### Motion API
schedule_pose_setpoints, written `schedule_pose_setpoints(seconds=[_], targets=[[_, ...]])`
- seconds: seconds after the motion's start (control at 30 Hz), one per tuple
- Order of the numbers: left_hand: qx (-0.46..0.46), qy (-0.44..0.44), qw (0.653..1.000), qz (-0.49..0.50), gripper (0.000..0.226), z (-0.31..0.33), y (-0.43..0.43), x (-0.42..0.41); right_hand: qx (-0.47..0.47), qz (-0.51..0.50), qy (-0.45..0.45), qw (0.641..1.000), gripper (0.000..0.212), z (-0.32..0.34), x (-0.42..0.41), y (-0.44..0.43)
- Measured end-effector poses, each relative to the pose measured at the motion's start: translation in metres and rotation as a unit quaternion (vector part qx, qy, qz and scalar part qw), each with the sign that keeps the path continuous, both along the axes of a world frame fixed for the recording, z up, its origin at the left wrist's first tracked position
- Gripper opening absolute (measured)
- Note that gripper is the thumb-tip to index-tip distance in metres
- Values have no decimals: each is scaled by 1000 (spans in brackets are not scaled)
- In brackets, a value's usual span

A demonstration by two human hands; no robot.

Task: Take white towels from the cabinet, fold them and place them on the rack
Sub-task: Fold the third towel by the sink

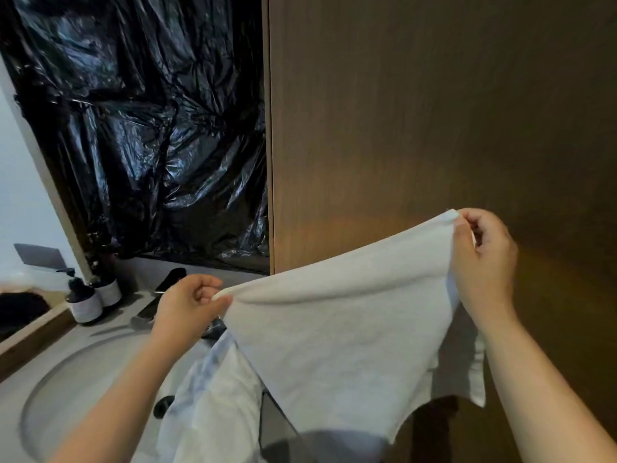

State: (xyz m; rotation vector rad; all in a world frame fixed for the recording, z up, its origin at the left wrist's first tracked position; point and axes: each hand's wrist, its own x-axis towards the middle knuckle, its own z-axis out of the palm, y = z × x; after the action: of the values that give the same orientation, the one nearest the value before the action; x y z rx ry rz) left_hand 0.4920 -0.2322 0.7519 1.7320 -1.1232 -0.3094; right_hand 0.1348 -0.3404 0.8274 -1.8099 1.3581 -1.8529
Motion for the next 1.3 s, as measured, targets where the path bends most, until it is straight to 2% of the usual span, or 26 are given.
schedule_pose_setpoints(seconds=[0.07,0.1,0.23,0.33,0.43,0.57,0.6,0.7,0.77,1.07,1.3], targets=[[-22,-26,999,1,4,12,-6,3,-6,-4,-6,1000,14,1,-4,-2],[-34,-31,999,1,8,16,-9,4,-10,-6,-10,1000,14,1,-6,-3],[-76,75,994,-20,16,22,-16,-2,-16,15,-36,999,9,-3,-13,0],[-81,75,994,18,18,21,-19,-7,2,38,-54,998,7,-7,-16,0],[-119,86,988,37,15,26,-19,-15,-11,16,-79,997,7,-15,-16,-1],[-167,187,968,10,17,42,-22,-13,-20,-3,-104,994,13,-18,-18,-4],[-152,173,973,16,17,42,-23,-12,-5,-5,-91,996,12,-19,-17,-6],[-92,53,992,65,12,35,-28,-14,43,-24,-43,998,10,-30,-12,-13],[-87,21,993,75,10,30,-29,-19,60,-32,-35,997,10,-40,-8,-14],[-110,22,993,47,10,26,-20,-24,40,-47,-3,998,9,-51,-7,-8],[-141,41,989,-10,12,29,-3,-47,-9,-40,-28,999,10,-54,2,11]])
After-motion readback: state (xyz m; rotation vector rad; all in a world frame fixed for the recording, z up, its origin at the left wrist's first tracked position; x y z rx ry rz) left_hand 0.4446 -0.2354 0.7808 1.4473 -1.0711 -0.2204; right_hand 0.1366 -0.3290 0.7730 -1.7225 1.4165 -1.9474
